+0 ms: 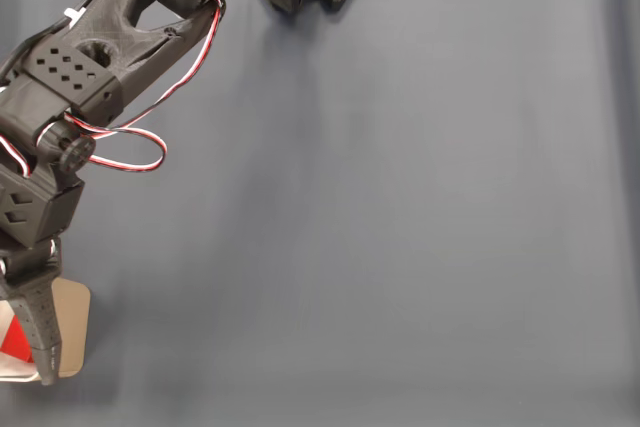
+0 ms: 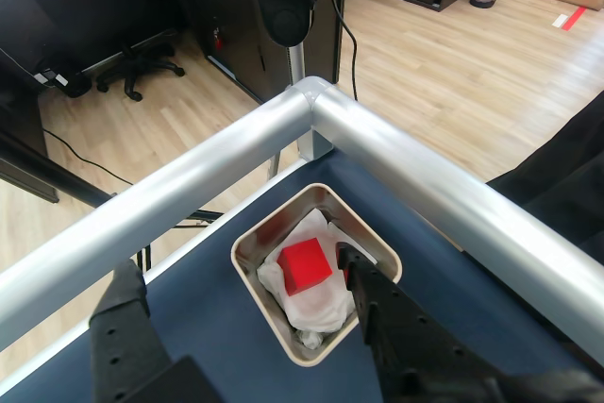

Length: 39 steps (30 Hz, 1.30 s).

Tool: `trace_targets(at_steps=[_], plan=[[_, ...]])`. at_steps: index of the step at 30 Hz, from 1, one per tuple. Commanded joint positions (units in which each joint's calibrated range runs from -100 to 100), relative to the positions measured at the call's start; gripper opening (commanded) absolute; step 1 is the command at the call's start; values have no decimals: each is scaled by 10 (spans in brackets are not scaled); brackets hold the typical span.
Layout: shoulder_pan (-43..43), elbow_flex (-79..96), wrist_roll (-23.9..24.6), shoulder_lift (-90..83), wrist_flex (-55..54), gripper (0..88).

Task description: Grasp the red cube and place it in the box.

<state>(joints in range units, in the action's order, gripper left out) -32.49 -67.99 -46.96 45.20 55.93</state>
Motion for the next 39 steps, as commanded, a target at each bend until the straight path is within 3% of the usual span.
trace_targets(at_steps=[1, 3, 10, 14, 24, 39], plan=[[-5, -28, 0, -30, -9, 420], [-4, -21, -1, -34, -9, 379], [2, 40, 3, -77, -14, 100], [11, 105, 3, -121, -25, 0], [69, 321, 14, -292, -33, 0], [229, 693, 16, -615, -40, 0]])
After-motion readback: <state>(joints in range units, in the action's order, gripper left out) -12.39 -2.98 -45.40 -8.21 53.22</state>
